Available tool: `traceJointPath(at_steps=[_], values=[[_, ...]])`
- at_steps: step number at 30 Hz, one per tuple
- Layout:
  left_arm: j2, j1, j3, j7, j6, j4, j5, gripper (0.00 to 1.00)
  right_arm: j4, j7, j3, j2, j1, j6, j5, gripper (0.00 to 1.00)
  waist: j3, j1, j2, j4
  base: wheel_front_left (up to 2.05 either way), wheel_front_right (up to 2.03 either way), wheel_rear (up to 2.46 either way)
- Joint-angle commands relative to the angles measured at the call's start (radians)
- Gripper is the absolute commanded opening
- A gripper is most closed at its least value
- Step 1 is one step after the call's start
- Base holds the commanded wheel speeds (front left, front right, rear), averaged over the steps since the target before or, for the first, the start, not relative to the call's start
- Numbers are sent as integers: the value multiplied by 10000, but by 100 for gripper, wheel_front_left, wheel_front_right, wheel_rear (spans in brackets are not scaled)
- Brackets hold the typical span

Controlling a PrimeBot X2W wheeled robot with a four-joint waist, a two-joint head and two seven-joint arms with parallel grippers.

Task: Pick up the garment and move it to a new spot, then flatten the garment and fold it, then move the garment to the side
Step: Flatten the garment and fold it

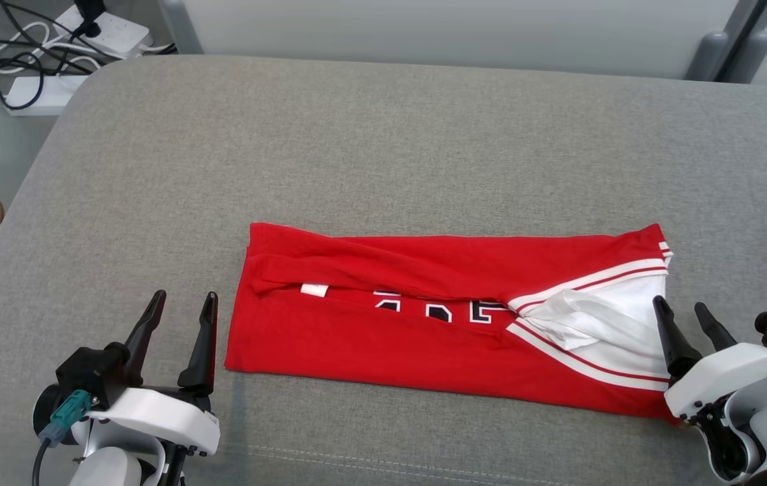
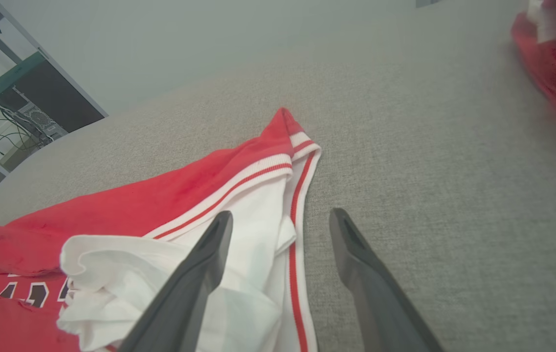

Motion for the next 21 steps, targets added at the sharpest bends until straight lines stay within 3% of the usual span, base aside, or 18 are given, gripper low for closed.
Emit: traceJointPath(at_steps=[1,11,21], values=[[117,-271,507,-101,-99,-255,170,100,-1,8,220,-139,-260,-27,185,100,118,0,-1,143,0,0,0],[-183,-363,983,-101,-432,-194,468,100,579,640,667,-232,-631,-27,860,100,452,0,-1,352,0,0,0],[-447,-472,1170,-101,-591,-55,673,100,312,1212,1514,-275,-739,-27,1628,100,669,0,-1,404,0,0,0]])
